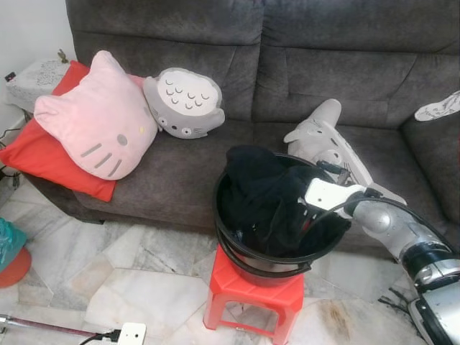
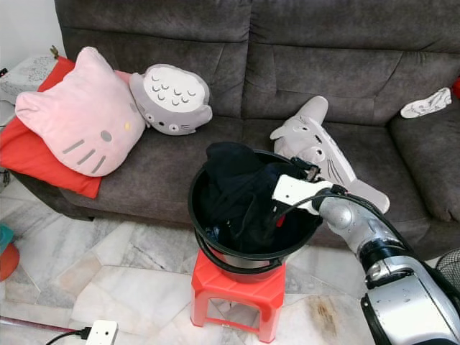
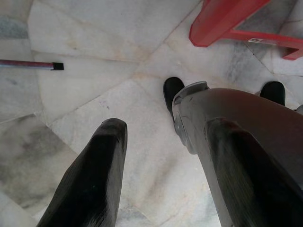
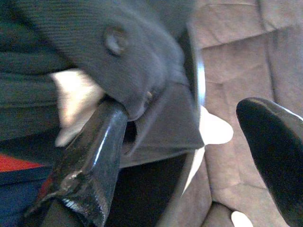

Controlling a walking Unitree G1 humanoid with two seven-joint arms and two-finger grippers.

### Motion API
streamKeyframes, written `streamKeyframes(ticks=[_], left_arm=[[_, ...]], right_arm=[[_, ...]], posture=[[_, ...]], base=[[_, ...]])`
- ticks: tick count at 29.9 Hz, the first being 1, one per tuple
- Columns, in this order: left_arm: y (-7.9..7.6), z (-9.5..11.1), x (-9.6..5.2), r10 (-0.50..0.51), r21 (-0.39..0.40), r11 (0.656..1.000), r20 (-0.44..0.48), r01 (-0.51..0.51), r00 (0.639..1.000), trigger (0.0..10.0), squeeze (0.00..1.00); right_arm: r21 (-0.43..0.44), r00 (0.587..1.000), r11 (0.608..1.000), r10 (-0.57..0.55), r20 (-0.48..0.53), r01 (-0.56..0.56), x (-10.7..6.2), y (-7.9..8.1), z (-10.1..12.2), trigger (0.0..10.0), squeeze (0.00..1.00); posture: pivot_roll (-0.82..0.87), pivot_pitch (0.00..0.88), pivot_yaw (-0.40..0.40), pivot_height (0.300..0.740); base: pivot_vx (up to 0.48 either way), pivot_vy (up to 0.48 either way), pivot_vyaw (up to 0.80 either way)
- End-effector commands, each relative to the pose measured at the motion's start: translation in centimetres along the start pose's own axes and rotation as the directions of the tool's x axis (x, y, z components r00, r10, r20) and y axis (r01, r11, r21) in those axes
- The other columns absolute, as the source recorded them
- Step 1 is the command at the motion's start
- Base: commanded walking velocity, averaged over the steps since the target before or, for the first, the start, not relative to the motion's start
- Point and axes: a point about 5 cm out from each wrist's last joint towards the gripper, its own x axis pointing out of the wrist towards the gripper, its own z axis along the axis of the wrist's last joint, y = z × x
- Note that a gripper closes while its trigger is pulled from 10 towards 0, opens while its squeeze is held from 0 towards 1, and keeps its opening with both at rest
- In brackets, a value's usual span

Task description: Hang hanger

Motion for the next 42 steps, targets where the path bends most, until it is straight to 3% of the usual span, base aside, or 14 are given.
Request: streamKeyframes(ticks=[1,6,7,12,13,15,21,22,23,24,25,37,41,42], left_arm=[[0.2,-0.8,-0.2,-0.001,0.023,1.0,-0.034,0.002,0.999,10.0,0.0],[0.2,-0.8,-0.2,0.0,0.024,1.0,-0.032,0.001,0.999,10.0,0.0],[0.2,-0.8,-0.2,0.0,0.026,1.0,-0.032,0.001,0.999,10.0,0.0],[0.2,-0.8,-0.2,0.005,0.027,1.0,-0.03,-0.004,1.0,10.0,0.0],[0.2,-0.8,-0.2,0.007,0.028,1.0,-0.029,-0.006,1.0,10.0,0.0],[0.3,-0.7,-0.2,0.011,0.029,1.0,-0.027,-0.01,1.0,10.0,0.0],[0.3,-0.7,-0.2,0.02,0.03,0.999,-0.023,-0.019,1.0,10.0,0.0],[0.3,-0.7,-0.2,0.02,0.03,0.999,-0.023,-0.02,1.0,10.0,0.0],[0.3,-0.7,-0.2,0.021,0.03,0.999,-0.023,-0.02,1.0,10.0,0.0],[0.3,-0.8,-0.2,0.021,0.03,0.999,-0.023,-0.02,1.0,10.0,0.0],[0.3,-0.7,-0.2,0.02,0.03,0.999,-0.022,-0.02,1.0,10.0,0.0],[0.4,-0.7,-0.2,0.027,0.032,0.999,-0.02,-0.027,0.999,10.0,0.0],[0.5,-0.7,-0.2,0.04,0.038,0.999,-0.017,-0.039,0.999,10.0,0.0],[0.5,-0.7,-0.2,0.041,0.037,0.998,-0.016,-0.04,0.999,10.0,0.0]], right_arm=[[-0.027,1.0,0.999,0.03,0.0,-0.03,0.2,0.3,0.2,10.0,0.0],[-0.02,0.998,0.998,0.054,-0.011,-0.055,0.2,0.9,0.1,10.0,0.0],[-0.023,0.998,0.998,0.064,-0.011,-0.064,0.2,1.0,0.1,9.4,0.0],[-0.025,0.998,0.998,0.062,-0.01,-0.062,0.2,1.3,0.1,10.0,0.0],[-0.024,0.998,0.998,0.06,-0.008,-0.061,0.3,1.3,0.2,8.2,0.0],[-0.029,0.999,0.998,0.054,-0.003,-0.055,0.3,1.3,0.3,0.0,0.0],[-0.053,1.0,0.998,0.024,-0.002,-0.024,0.5,0.7,0.6,0.2,0.0],[-0.056,1.0,0.998,0.022,-0.004,-0.022,0.5,0.7,0.6,1.6,0.0],[-0.058,1.0,0.998,0.021,-0.005,-0.022,0.5,0.6,0.6,1.6,0.0],[-0.066,1.0,0.998,0.02,-0.014,-0.021,0.6,0.6,0.5,5.1,0.0],[-0.066,0.999,0.997,0.024,-0.022,-0.025,0.6,0.6,0.4,10.0,0.0],[-0.094,0.997,0.995,0.033,-0.064,-0.039,0.8,0.4,0.3,10.0,0.0],[-0.122,0.999,0.991,0.051,-0.017,-0.053,1.1,0.4,1.3,10.0,0.0],[-0.125,0.999,0.991,0.047,-0.007,-0.048,1.2,0.3,1.5,7.6,0.0]], posture=[[-0.06,0.078,0.023,0.74],[-0.06,0.078,0.023,0.74],[-0.06,0.078,0.023,0.74],[-0.05,0.075,0.024,0.74],[-0.05,0.075,0.024,0.74],[-0.05,0.075,0.024,0.74],[-0.05,0.075,0.023,0.74],[-0.05,0.075,0.023,0.74],[-0.05,0.075,0.023,0.74],[-0.05,0.074,0.024,0.74],[-0.05,0.074,0.024,0.74],[-0.04,0.072,0.02,0.74],[-0.03,0.072,0.017,0.74],[-0.03,0.071,0.015,0.74]], base=[[0.0,0.0,0.0],[0.0,0.0,0.0],[0.0,0.0,0.0],[0.0,0.0,0.0],[0.0,0.0,0.0],[0.0,0.0,0.0],[0.0,0.0,0.0],[0.0,0.0,0.0],[0.0,0.0,0.0],[0.0,0.0,0.0],[0.0,0.0,0.0],[0.0,0.0,0.0],[0.0,0.0,0.0],[0.0,0.0,0.0]])
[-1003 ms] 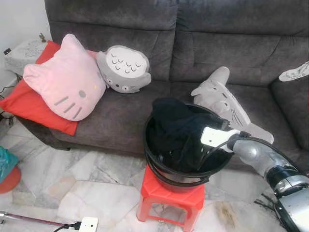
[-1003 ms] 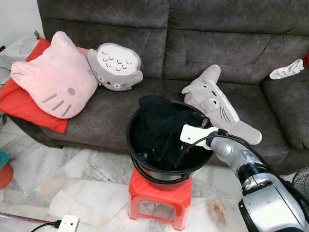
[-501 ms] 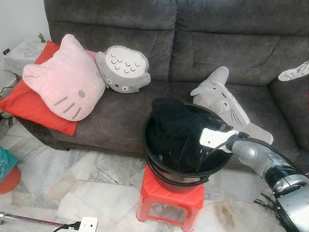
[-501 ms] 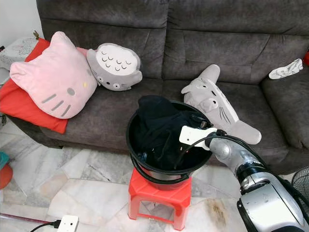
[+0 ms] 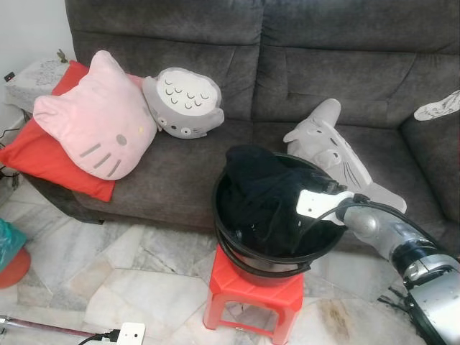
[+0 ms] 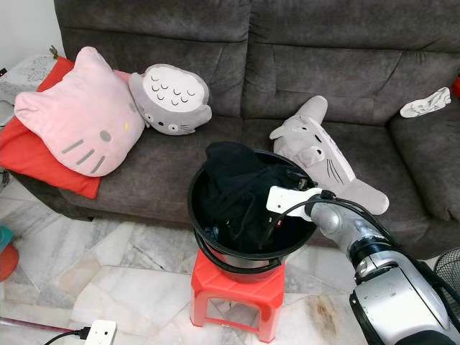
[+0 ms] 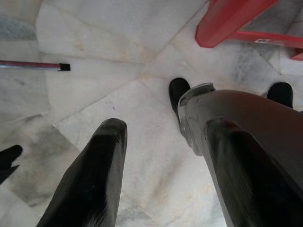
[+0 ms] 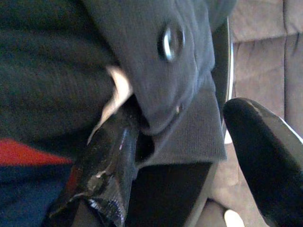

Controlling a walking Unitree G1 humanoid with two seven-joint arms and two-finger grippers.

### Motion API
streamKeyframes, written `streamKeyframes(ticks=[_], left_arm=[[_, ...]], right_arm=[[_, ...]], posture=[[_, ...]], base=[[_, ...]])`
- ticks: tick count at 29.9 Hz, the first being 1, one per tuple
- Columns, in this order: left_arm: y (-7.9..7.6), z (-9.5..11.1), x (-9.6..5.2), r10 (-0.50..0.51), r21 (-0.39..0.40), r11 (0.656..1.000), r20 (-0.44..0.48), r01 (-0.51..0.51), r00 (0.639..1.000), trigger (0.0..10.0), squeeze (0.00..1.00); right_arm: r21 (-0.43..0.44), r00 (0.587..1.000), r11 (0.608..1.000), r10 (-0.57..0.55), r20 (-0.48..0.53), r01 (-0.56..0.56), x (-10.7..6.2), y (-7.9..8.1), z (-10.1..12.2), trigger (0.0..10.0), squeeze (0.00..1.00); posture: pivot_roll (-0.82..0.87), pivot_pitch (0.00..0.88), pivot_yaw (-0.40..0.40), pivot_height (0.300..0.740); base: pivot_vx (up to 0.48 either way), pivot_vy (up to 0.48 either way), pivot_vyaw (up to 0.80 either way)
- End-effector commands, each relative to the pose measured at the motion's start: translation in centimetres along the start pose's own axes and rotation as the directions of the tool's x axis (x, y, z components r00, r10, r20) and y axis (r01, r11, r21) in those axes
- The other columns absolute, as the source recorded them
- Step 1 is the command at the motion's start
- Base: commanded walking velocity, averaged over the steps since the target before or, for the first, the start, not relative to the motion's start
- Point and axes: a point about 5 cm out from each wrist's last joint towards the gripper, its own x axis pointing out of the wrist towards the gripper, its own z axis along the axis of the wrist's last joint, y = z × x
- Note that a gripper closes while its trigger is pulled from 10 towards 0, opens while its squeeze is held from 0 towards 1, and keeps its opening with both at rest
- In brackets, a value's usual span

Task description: Hang hanger

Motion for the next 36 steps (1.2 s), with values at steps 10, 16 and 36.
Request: streamKeyframes(ticks=[10,16,36], left_arm=[[0.24,-0.68,-0.17,0.006,0.023,1.0,-0.018,-0.006,1.0,10.0,0.0],[0.26,-0.66,-0.17,0.008,0.024,1.0,-0.017,-0.007,1.0,10.0,0.0],[0.21,-0.61,-0.15,0.004,0.029,1.0,-0.016,-0.004,1.0,10.0,0.0]], right_arm=[[-0.072,0.999,0.997,0.005,0.051,-0.002,0.55,-1.05,1.48,10.0,0.0],[-0.074,0.998,0.997,0.014,0.057,-0.01,0.53,-0.73,1.49,0.0,0.0],[-0.08,0.996,0.997,0.013,0.083,-0.006,0.59,-0.9,1.9,0.0,0.0]], posture=[[-0.03,0.07,0.01,0.74],[-0.03,0.07,0.012,0.74],[-0.03,0.068,0.013,0.74]], base=[[0.0,0.0,0.0],[0.0,0.0,0.0],[0.0,0.0,0.0]])
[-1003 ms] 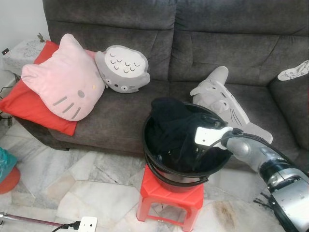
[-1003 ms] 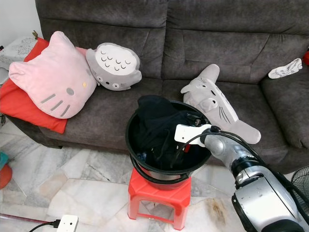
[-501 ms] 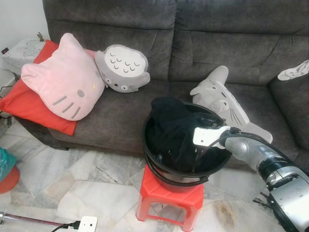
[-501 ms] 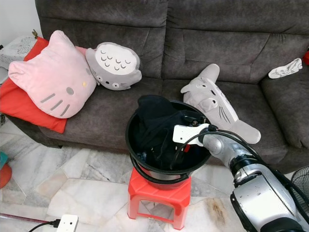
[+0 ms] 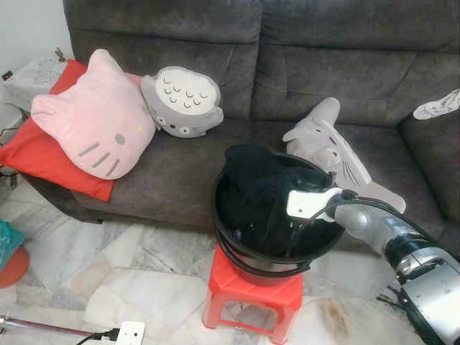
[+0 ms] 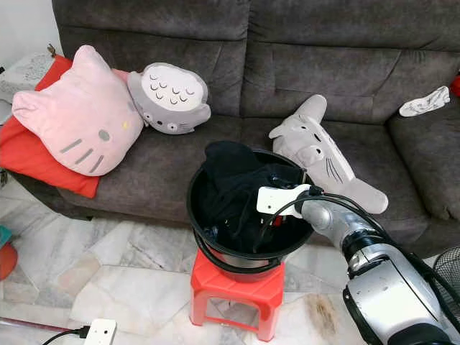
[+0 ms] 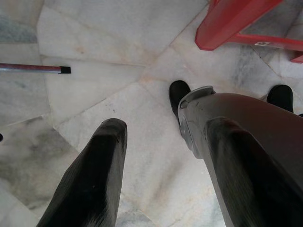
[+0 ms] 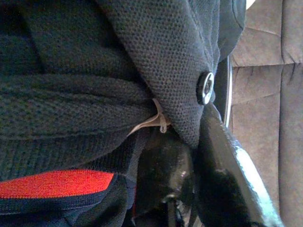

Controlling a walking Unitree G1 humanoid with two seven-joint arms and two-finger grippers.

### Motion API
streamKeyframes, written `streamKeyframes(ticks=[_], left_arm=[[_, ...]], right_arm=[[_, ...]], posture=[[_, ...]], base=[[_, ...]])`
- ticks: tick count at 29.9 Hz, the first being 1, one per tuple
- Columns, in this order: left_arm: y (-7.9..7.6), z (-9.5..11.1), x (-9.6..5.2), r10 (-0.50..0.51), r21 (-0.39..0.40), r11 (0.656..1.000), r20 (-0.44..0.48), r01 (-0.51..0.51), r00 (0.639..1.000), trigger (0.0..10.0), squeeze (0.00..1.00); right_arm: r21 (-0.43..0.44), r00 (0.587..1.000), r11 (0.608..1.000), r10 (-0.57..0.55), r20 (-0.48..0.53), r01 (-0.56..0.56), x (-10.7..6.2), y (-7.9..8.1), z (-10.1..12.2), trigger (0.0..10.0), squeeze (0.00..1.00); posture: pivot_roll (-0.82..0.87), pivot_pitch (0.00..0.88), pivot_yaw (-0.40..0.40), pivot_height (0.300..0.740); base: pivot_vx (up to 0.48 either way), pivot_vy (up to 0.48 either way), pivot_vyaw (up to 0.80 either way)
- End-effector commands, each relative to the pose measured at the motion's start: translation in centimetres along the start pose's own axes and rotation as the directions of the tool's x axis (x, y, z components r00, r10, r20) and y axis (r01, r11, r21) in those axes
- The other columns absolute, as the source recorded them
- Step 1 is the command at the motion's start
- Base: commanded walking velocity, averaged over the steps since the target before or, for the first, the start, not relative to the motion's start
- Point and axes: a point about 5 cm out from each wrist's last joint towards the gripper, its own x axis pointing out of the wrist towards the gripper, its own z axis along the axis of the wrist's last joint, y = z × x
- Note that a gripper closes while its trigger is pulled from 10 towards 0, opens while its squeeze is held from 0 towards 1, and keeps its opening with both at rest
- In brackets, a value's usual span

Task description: Hang hanger

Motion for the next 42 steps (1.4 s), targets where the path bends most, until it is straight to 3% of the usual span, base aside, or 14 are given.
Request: streamKeyframes(ticks=[1,11,18,23,30,36,39,42], left_arm=[[0.2,-0.7,-0.2,0.004,0.029,1.0,-0.029,-0.003,1.0,10.0,0.0],[0.2,-0.7,-0.2,0.008,0.032,0.999,-0.026,-0.008,1.0,10.0,0.0],[0.2,-0.7,-0.2,0.01,0.034,0.999,-0.025,-0.009,1.0,10.0,0.0],[0.2,-0.8,-0.2,0.008,0.031,1.0,-0.027,-0.007,1.0,10.0,0.0],[0.0,-0.8,-0.2,-0.014,0.019,1.0,-0.033,0.015,0.999,10.0,0.0],[0.0,-0.8,-0.2,-0.023,0.02,1.0,-0.033,0.024,0.999,10.0,0.0],[0.0,-0.8,-0.2,-0.027,0.02,0.999,-0.034,0.028,0.999,10.0,0.0],[0.0,-0.8,-0.2,-0.03,0.02,0.999,-0.034,0.03,0.999,10.0,0.0]], right_arm=[[-0.01,1.0,1.0,-0.009,0.026,0.009,0.2,-0.6,0.6,0.0,0.0],[-0.029,0.99,0.996,-0.08,0.113,0.084,0.6,-2.4,2.3,0.0,0.0],[-0.039,0.956,0.989,-0.124,0.266,0.14,1.0,-4.0,5.5,0.0,0.0],[-0.002,0.925,0.993,-0.107,0.363,0.116,1.1,-3.9,7.4,0.0,0.0],[0.03,0.897,1.0,-0.018,0.441,0.005,1.2,-2.1,8.8,0.0,0.0],[0.14,0.907,0.99,-0.045,0.419,-0.016,1.0,-1.3,8.2,0.0,0.0],[0.268,0.918,0.963,-0.117,0.379,0.012,0.8,-1.7,7.8,0.0,0.0],[0.334,0.916,0.942,-0.167,0.365,0.039,0.5,-2.3,7.9,0.0,0.0]], posture=[[-0.03,0.068,0.013,0.74],[-0.04,0.067,0.011,0.74],[-0.04,0.068,0.012,0.74],[-0.04,0.069,0.012,0.74],[-0.04,0.073,0.01,0.74],[-0.05,0.078,0.013,0.74],[-0.05,0.079,0.015,0.74],[-0.05,0.078,0.015,0.74]], base=[[0.0,0.0,0.0],[0.0,0.0,0.0],[0.0,0.0,0.0],[0.0,0.0,0.0],[0.0,0.0,0.0],[0.0,0.0,0.0],[0.0,0.0,0.0],[0.0,0.0,0.0]])
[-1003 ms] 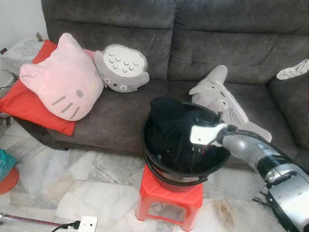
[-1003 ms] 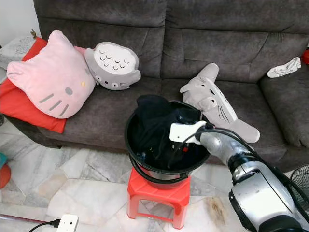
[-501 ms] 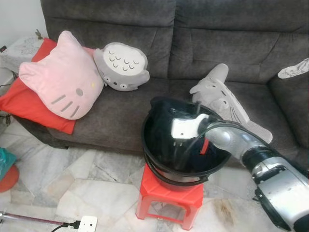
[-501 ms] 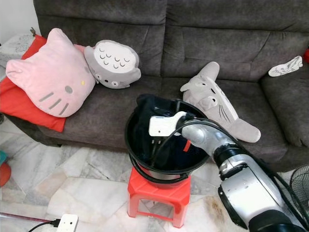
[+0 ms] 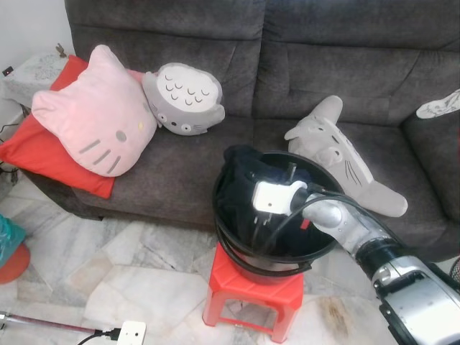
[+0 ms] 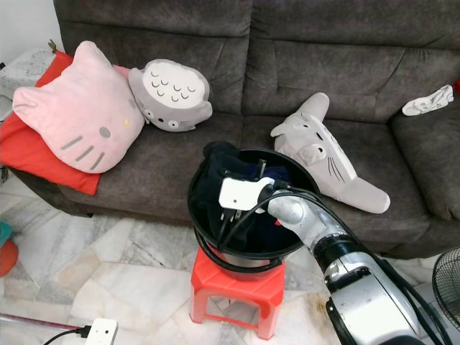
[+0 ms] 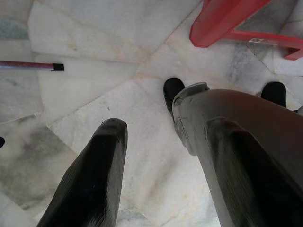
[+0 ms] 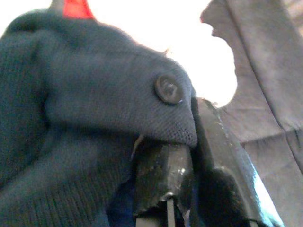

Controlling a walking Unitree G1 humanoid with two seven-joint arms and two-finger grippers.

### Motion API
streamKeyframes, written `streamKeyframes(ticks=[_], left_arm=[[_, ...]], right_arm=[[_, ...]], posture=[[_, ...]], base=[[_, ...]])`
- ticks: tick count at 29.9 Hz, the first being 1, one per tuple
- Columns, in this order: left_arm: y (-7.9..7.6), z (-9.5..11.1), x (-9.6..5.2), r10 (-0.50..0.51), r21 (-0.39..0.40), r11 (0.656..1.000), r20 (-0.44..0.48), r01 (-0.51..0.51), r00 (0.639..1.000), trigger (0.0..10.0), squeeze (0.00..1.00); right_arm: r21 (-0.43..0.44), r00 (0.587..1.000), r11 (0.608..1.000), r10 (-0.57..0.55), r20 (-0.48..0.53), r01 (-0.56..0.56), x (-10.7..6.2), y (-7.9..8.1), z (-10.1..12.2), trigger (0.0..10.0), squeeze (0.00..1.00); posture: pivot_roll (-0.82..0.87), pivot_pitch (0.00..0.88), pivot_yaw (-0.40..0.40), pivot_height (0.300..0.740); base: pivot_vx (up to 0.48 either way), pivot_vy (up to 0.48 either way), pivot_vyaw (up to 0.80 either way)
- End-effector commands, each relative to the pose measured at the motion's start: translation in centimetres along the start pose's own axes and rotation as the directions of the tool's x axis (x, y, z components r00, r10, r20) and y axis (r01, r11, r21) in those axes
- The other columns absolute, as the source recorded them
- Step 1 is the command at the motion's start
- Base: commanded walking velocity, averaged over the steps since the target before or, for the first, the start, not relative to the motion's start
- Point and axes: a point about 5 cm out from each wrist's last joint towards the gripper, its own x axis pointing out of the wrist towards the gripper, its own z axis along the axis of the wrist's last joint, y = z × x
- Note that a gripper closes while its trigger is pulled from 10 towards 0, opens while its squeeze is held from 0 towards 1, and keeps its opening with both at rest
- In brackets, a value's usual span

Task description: Hang hanger

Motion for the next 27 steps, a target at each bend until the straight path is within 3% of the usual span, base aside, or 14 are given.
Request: streamKeyframes(ticks=[1,5,7,9,12,18,22,27], left_arm=[[0.1,-0.9,-0.2,-0.006,0.021,1.0,-0.036,0.006,0.999,10.0,0.0],[0.1,-0.8,-0.2,-0.007,0.022,1.0,-0.034,0.007,0.999,10.0,0.0],[0.0,-0.8,-0.2,-0.007,0.02,1.0,-0.033,0.007,0.999,10.0,0.0],[0.0,-0.8,-0.2,-0.007,0.019,1.0,-0.032,0.008,0.999,10.0,0.0],[0.0,-0.8,-0.2,-0.011,0.015,1.0,-0.03,0.012,0.999,10.0,0.0],[-0.1,-0.8,-0.1,-0.019,0.014,1.0,-0.029,0.02,0.999,10.0,0.0],[-0.2,-0.7,-0.1,-0.027,0.011,1.0,-0.028,0.027,0.999,10.0,0.0],[-0.3,-0.7,-0.1,-0.031,0.008,0.999,-0.026,0.032,0.999,10.0,0.0]], right_arm=[[0.048,0.999,0.998,-0.041,0.019,0.04,-0.1,-0.7,0.6,0.0,0.0],[0.055,0.994,0.992,-0.112,0.013,0.111,-0.9,-2.5,1.1,0.0,0.0],[0.128,0.985,0.977,-0.173,0.022,0.169,-1.6,-3.7,2.0,0.0,0.0],[0.14,0.984,0.976,-0.175,0.025,0.17,-2.0,-4.0,2.4,0.0,0.0],[0.11,0.993,0.987,-0.118,0.002,0.117,-2.7,-3.6,3.1,0.0,0.0],[0.159,0.997,0.986,-0.044,-0.059,0.053,-3.8,-2.2,3.5,0.0,0.0],[0.233,0.975,0.97,-0.014,-0.221,0.067,-5.8,-1.0,2.3,0.0,0.0],[0.246,0.929,0.958,-0.05,-0.366,0.149,-7.9,-1.1,0.2,0.0,0.0]], posture=[[-0.05,0.078,0.015,0.74],[-0.06,0.077,0.014,0.74],[-0.07,0.077,0.013,0.74],[-0.07,0.077,0.013,0.74],[-0.08,0.078,0.013,0.74],[-0.09,0.078,0.011,0.74],[-0.1,0.078,0.009,0.74],[-0.11,0.077,0.008,0.74]], base=[[0.0,0.0,0.0],[0.0,0.0,0.0],[0.0,0.0,0.0],[0.0,0.0,0.0],[0.0,0.0,0.0],[0.0,0.0,0.0],[0.0,0.0,0.0],[0.0,0.0,0.0]])
